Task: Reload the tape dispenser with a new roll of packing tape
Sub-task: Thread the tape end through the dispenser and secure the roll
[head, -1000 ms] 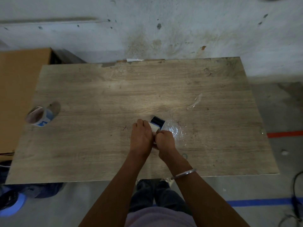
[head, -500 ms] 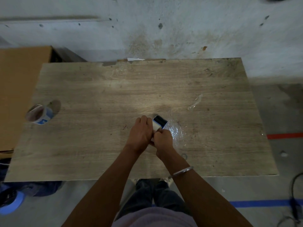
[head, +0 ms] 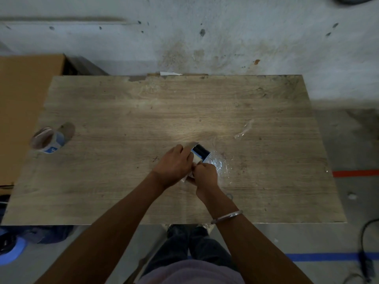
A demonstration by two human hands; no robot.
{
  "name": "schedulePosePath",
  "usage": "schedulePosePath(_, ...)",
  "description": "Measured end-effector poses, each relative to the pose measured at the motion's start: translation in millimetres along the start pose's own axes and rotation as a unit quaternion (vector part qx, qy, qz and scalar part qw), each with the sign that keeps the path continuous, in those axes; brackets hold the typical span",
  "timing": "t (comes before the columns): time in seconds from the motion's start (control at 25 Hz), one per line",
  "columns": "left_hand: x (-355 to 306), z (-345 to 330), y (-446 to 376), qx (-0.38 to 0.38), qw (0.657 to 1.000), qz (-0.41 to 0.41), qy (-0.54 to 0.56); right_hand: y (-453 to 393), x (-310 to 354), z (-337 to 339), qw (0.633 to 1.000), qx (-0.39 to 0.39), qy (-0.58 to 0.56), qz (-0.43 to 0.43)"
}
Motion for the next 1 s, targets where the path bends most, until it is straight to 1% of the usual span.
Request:
schedulePosePath(0.08,1.3,-0.8,-4.7,0.006,1.000,0.006,0.007,-3.8,-1.4,0.0,1.000,-0.001,-0.001,-0.001)
schedulePosePath(0.28,3.0,-8.7,-2.1,0.032,0.996,0.063,0.049,-7.4,-5.5,-1.6,1.000,-0.004,0.013,0.005)
schedulePosePath(0.4,7.3,-8.7,-7.9,0.067,0.981,0.138,0.120,-5.4,-2.7,0.3,1.000,0.001,0.018,0.019)
schedulePosePath(0.44,9.1,-6.6,-12.2,0.079,0.968,0.175,0.162,-6.2,-1.5,1.4,1.000,0.002,0.017,0.017)
schedulePosePath(0.48,10.6,-5.4,-14.8,0.073,0.950,0.222,0.207,-7.5,-1.0,3.2,1.000,0.003,0.015,0.012)
schedulePosePath(0.52,11.7,-4.2,-15.4,0.046,0.923,0.283,0.259,-8.0,-0.2,5.1,1.000,0.003,0.014,0.006)
schedulePosePath(0.6,10.4,2.7,-10.3,-0.014,0.842,0.407,0.353,-6.0,2.7,7.0,1.000,0.002,0.018,-0.002)
schedulePosePath(0.64,7.2,5.8,-6.0,-0.031,0.808,0.449,0.380,-6.1,3.5,8.1,1.000,0.004,0.020,-0.004)
schedulePosePath(0.68,4.0,6.3,0.1,-0.039,0.790,0.474,0.386,-7.6,3.6,9.3,1.000,0.005,0.026,-0.004)
schedulePosePath(0.72,0.6,6.7,5.9,-0.034,0.796,0.477,0.371,-8.0,3.8,10.3,0.999,0.007,0.033,-0.003)
schedulePosePath(0.8,-5.7,4.6,14.2,-0.006,0.833,0.451,0.321,-8.0,3.7,12.1,0.999,0.007,0.040,0.002)
schedulePosePath(0.84,-7.5,1.9,16.4,0.000,0.844,0.439,0.307,-9.0,3.2,12.8,0.999,0.007,0.035,0.004)
schedulePosePath(1.0,-10.1,4.2,11.1,-0.018,0.865,0.415,0.282,-9.4,0.7,10.1,0.999,0.014,0.037,0.019)
Point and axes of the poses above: each hand's wrist, its own y-axis away from the middle knuckle, its own z-axis out of the back of the hand, x = y × z, the point moved 1 cm from there along -y, towards the middle knuckle, and after that the axes turned 6 degrees about -x, right-handed, at the moved point
